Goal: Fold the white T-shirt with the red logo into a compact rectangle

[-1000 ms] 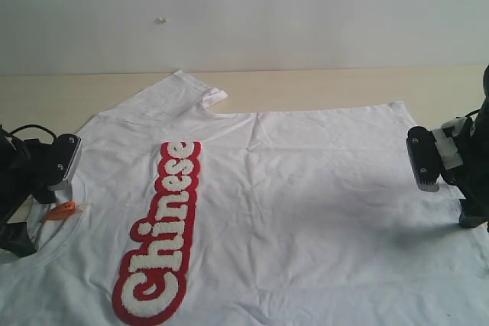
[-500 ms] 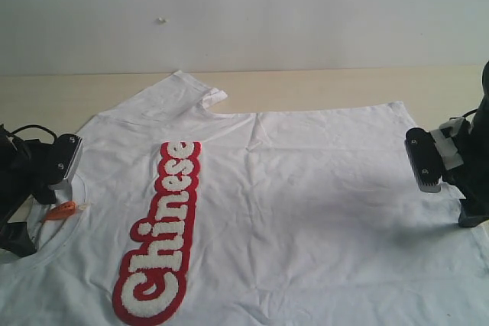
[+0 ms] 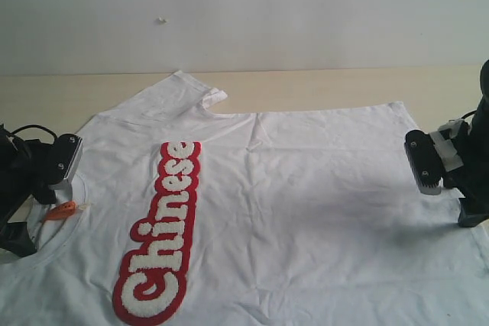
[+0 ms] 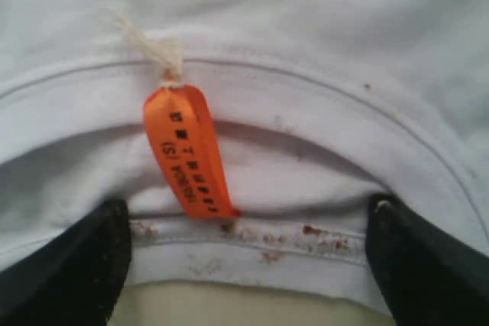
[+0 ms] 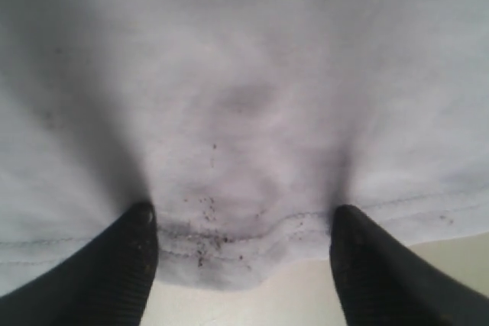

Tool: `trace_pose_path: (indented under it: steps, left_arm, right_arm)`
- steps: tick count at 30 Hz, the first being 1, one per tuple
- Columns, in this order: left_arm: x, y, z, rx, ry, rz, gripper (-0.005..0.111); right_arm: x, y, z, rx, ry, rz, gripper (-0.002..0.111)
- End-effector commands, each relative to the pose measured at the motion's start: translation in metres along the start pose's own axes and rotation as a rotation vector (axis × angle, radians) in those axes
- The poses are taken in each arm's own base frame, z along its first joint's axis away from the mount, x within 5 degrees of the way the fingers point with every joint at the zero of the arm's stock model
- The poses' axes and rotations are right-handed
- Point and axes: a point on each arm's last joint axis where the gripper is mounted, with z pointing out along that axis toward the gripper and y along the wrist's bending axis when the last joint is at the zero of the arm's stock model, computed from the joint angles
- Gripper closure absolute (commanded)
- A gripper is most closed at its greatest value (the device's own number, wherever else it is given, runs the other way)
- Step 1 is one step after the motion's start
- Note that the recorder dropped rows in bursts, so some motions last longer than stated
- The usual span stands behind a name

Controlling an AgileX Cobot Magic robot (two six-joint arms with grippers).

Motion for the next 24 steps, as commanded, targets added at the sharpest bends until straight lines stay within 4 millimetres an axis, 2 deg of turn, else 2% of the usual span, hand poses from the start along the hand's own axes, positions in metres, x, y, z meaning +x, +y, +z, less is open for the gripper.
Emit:
trace_pose_path:
  steps: [1,7,9,12,17,19,24]
  left_arm:
    - [0.002,0.002,0.020,-0.019,0.003,-0.003,0.026]
    - [0.002,0.002,0.020,-0.019,0.003,-0.003,0.026]
    - [0.002,0.002,0.020,-0.019,0.003,-0.003,0.026]
    - [0.002,0.002,0.020,-0.019,0.003,-0.003,0.026]
    - [0.002,0.002,0.020,-0.019,0.003,-0.003,0.026]
    - [0.002,0.002,0.020,-0.019,0.003,-0.003,0.026]
    - [0.002,0.001,0.020,-0.015,0.003,-0.003,0.026]
  right_arm:
    - [-0.007,0.016,0.059,-0.081,-0.023,0.000,0.060]
    - [-0.005,0.016,0.059,-0.081,-0.008,-0.028,0.090]
    - [-0.005,0.015,0.057,-0.073,-0.008,-0.019,0.093]
    - [-0.004,0.012,0.046,-0.041,-0.009,0.047,0.084]
    - [-0.004,0.005,0.024,0.038,-0.041,0.092,0.047]
    - [-0.005,0.002,0.017,0.072,-0.059,0.112,0.035]
    - [-0.006,-0.004,0.009,0.149,-0.085,0.119,0.029]
